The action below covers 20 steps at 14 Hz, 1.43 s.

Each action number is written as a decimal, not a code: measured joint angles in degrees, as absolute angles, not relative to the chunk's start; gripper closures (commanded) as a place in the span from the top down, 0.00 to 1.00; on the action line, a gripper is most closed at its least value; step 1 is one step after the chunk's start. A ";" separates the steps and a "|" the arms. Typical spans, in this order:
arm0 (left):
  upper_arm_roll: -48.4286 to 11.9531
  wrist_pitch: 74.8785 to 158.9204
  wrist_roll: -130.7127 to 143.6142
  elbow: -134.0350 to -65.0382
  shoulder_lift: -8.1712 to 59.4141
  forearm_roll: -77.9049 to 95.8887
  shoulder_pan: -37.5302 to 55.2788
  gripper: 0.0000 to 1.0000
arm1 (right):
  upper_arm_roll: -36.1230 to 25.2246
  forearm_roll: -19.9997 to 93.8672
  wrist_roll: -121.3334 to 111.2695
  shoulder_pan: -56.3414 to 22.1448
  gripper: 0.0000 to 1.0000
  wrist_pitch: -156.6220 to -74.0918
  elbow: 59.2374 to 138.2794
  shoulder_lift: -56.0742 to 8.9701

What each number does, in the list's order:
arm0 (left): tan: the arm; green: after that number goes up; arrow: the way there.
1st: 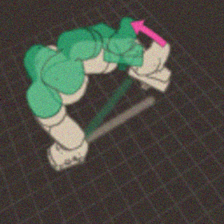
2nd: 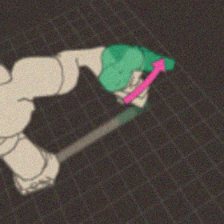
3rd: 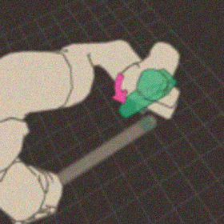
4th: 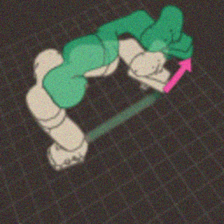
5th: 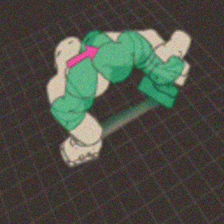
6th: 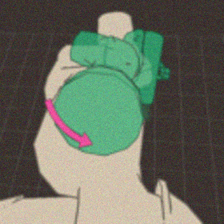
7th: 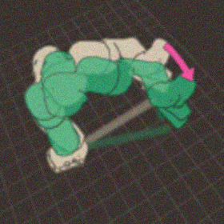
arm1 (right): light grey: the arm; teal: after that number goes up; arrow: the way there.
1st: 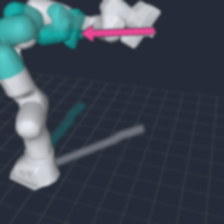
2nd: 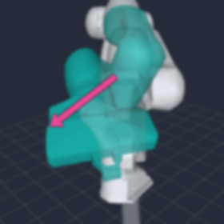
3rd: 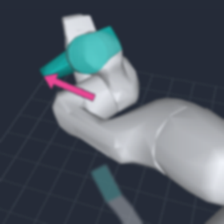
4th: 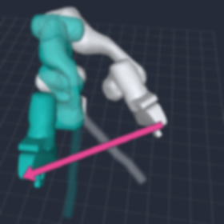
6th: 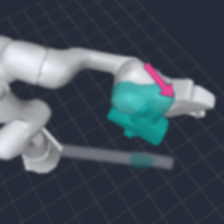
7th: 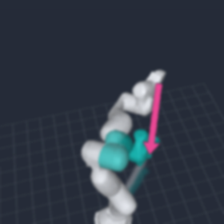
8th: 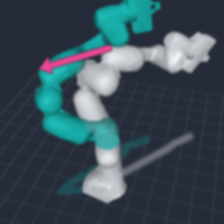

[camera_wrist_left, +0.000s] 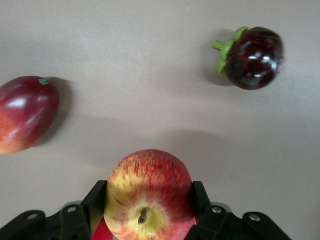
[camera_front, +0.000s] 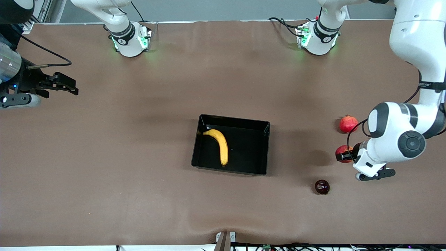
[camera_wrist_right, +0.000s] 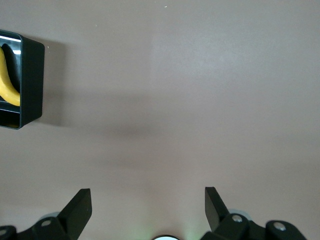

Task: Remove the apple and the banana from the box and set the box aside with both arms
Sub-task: 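Lower the apple onto the table and open the left gripper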

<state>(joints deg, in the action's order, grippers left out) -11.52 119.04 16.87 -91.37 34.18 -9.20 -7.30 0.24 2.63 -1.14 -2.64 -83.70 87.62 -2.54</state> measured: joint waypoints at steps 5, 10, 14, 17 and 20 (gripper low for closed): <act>-11.52 124.78 16.21 -93.28 36.07 -10.79 -10.83 0.00 | 0.17 2.63 -1.14 -2.62 1.00 -83.70 87.62 -2.54; -11.62 129.69 16.21 -93.38 38.84 -10.82 -10.83 0.00 | 0.02 2.63 -1.14 -2.55 1.00 -83.70 87.62 -2.54; -11.65 130.44 16.21 -92.96 39.41 -10.86 -10.77 0.07 | -0.13 2.63 -1.14 -2.47 1.00 -83.71 87.60 -2.54; -11.64 130.71 16.24 -92.90 39.66 -10.86 -10.78 1.00 | -0.35 2.62 -1.14 -2.45 1.00 -83.73 87.60 -2.54; -11.73 131.05 16.41 -92.02 39.69 -10.86 -10.69 1.00 | -0.40 2.62 -1.14 -2.44 1.00 -83.74 87.44 -2.54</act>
